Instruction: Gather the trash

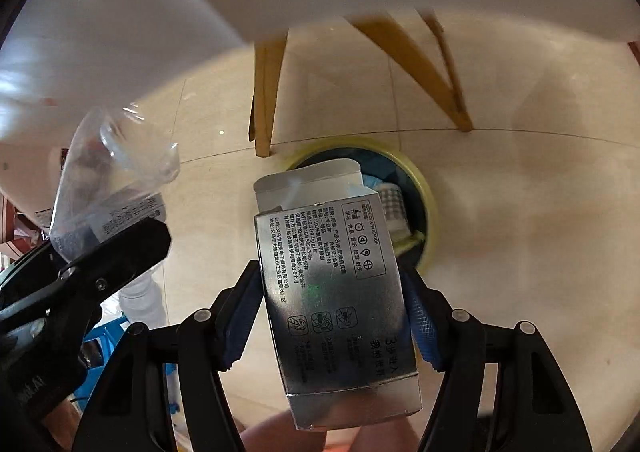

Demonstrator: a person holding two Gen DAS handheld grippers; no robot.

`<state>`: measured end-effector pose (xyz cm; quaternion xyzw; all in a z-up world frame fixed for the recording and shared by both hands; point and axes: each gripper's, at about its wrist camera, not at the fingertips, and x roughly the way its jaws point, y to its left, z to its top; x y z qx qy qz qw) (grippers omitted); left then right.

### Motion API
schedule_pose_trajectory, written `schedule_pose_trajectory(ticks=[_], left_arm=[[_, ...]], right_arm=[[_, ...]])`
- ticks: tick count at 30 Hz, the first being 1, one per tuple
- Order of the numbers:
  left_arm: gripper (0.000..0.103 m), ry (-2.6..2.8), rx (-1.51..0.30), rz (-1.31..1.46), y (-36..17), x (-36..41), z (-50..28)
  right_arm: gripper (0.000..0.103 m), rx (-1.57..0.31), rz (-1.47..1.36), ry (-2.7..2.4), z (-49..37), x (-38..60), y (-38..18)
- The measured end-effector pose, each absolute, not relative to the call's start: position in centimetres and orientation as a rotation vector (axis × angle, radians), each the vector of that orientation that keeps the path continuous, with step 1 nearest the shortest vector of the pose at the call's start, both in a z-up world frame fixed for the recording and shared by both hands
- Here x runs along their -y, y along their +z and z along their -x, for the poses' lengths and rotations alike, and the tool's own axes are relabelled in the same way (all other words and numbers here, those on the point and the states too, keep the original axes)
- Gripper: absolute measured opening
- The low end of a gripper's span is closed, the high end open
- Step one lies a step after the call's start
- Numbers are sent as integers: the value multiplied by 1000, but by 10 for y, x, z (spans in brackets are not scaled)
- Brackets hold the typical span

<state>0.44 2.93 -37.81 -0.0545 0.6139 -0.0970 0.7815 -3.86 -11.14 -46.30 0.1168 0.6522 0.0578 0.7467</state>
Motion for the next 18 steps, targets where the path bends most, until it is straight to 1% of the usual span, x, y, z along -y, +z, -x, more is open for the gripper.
schedule_pose_trajectory(ticks=[3,4,5,7,13,18], left_arm=[[45,-188,-1359,105,-416,-27,-17],[52,-179,-1368,95,-426,-26,-21],[63,-172,-1370,83,-436,-25,-23],[74,-161,-1362,66,-447,-25,-25],[75,-115,-1348,34,-468,-29,-27],[75,-81,-1346,38,-466,-34,-17]], right_arm=[[72,-1413,-256,148,29,112,-492],[77,-1406,-258,146,26,113,-501],[82,-1397,-258,137,23,114,-507],[83,-1386,-261,127,18,116,-517],[83,-1350,-252,90,17,120,-525],[83,-1330,-238,68,23,122,-514]])
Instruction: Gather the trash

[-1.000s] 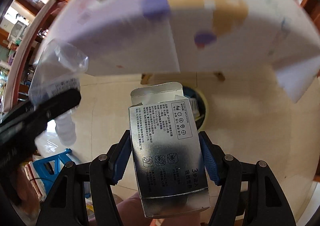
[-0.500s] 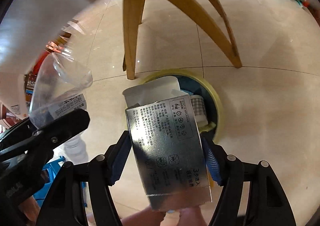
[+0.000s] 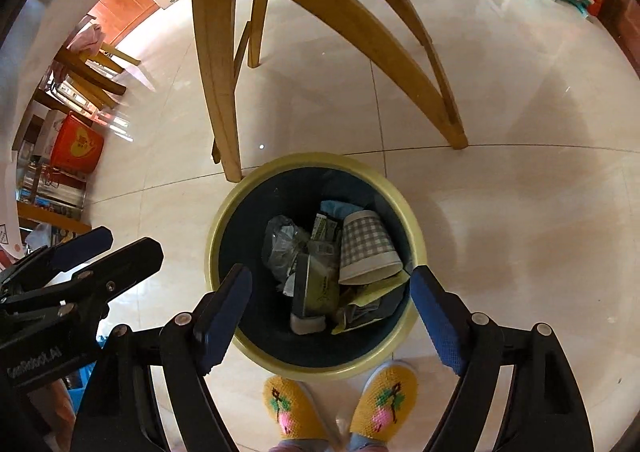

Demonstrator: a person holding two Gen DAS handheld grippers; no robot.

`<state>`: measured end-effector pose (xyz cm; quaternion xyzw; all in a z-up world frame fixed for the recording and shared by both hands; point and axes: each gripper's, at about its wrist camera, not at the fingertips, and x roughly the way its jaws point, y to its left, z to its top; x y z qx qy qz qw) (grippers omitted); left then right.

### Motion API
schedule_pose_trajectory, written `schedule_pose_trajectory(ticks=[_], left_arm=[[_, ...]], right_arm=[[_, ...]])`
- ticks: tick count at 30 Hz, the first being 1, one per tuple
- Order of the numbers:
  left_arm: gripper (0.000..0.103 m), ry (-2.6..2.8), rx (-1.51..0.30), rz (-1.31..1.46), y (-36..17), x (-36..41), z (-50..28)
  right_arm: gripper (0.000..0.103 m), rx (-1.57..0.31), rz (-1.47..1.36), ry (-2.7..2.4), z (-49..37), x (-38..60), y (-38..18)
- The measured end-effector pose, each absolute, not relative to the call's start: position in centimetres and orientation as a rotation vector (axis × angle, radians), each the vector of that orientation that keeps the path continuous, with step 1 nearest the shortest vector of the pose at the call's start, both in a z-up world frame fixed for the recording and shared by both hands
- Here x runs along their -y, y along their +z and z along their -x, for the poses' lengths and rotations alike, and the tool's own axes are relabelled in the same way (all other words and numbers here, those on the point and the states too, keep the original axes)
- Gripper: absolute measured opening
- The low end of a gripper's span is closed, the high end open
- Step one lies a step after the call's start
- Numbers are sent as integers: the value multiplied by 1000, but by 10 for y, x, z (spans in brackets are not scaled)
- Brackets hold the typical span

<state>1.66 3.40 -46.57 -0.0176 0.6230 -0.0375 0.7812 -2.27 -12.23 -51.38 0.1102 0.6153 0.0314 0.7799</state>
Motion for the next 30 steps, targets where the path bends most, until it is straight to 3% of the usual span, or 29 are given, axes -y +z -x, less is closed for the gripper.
schedule_pose_trajectory(ticks=[16,24,30], left_arm=[[77,-38,-1304,34,-404,-39,3],[77,-47,-1258,41,-321,-45,15],[77,-62,-1190,53,-239,-51,17]], right_arm=[[83,-1261,-268,12,29,145,-446],[83,-1249,-252,8,45,133,-364],[83,-1229,-264,-13,49,128,-273]])
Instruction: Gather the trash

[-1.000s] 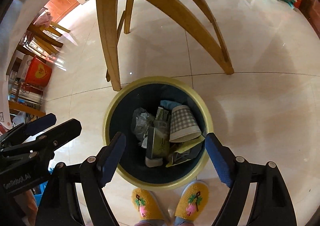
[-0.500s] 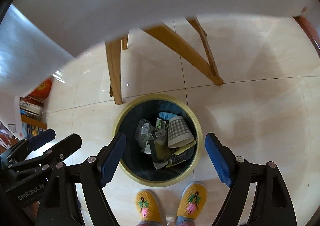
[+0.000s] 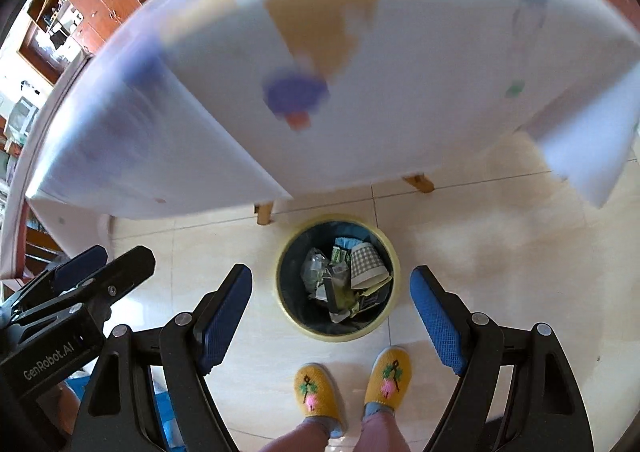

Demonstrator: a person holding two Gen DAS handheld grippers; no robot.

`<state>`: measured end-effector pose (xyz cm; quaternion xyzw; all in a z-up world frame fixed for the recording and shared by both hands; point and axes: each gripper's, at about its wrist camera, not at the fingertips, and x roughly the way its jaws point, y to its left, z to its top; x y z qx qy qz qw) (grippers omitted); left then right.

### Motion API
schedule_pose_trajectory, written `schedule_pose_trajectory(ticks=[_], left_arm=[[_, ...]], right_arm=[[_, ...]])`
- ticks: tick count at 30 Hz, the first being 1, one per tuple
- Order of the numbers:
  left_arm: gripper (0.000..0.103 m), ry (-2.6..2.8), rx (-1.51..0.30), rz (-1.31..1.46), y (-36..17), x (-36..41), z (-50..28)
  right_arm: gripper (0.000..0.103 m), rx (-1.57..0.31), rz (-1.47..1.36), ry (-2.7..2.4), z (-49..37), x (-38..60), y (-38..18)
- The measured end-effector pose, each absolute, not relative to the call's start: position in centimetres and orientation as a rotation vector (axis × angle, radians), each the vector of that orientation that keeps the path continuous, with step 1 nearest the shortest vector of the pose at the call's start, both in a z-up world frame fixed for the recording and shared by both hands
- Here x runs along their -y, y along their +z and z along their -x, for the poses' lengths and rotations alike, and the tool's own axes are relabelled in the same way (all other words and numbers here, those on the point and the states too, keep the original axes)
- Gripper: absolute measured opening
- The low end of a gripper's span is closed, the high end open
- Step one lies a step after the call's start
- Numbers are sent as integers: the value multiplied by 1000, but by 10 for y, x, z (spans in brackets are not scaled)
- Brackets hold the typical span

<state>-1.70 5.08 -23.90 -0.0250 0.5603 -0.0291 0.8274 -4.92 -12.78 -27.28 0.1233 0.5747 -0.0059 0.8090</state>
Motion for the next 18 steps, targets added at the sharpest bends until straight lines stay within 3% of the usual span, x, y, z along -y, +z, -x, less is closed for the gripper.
schedule_pose_trajectory(ticks=[9,18], left_arm=[[77,-48,-1080,17,-109,-53,22],[77,-35,-945,1,1,-48,27]], right_arm=[[84,-1144,-258,-24,50,121,-131],[86,-1047,-238,-10,45,121,-29]])
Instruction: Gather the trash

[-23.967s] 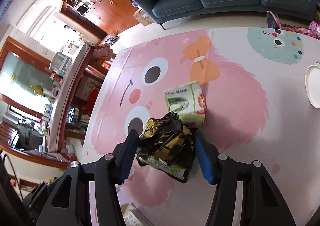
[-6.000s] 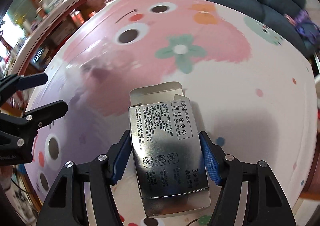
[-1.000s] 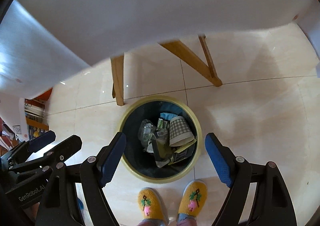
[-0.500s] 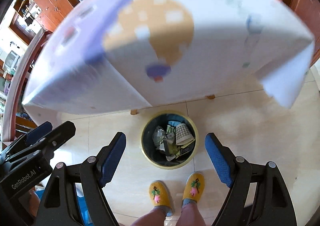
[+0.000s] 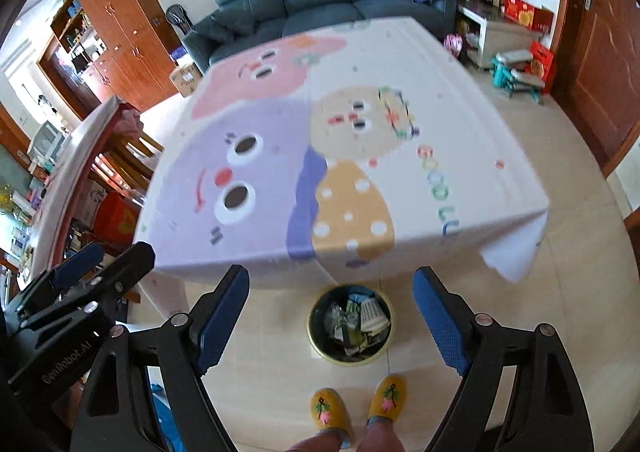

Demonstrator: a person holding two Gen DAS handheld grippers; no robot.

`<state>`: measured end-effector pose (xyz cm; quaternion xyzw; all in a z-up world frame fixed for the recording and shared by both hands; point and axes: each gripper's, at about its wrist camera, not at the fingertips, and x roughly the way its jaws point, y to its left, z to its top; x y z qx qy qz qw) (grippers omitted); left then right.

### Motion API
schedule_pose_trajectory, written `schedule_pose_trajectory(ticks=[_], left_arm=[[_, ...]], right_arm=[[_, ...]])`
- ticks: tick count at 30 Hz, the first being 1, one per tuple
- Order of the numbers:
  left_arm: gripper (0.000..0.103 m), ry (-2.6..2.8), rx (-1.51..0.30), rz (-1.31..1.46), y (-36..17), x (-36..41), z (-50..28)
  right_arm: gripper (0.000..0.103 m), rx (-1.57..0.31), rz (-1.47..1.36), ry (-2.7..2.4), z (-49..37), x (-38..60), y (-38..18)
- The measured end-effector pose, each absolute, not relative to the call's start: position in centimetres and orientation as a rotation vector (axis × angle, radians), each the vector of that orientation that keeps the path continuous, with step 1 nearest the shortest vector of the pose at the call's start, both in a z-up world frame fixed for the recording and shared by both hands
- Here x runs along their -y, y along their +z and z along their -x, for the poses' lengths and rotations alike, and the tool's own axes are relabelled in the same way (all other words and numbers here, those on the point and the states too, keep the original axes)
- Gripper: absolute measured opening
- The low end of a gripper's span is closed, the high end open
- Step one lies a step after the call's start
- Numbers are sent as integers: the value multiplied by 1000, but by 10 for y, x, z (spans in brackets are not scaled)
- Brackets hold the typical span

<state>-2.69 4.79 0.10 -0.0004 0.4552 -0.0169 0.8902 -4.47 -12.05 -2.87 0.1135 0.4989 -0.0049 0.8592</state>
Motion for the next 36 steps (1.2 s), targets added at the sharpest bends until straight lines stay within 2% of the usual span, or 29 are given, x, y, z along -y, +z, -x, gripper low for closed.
schedule_pose_trajectory(ticks=[5,13,36], left_arm=[[77,-13,-897,-10,34,-45,26],[77,-10,-864,2,62,-43,20],[77,4,-907,18,46,-38,12]], right_arm=[[86,-980,-207,-2,45,122,21],[86,-929,-166,1,38,122,52],[86,-958,-133,7,28,124,46]])
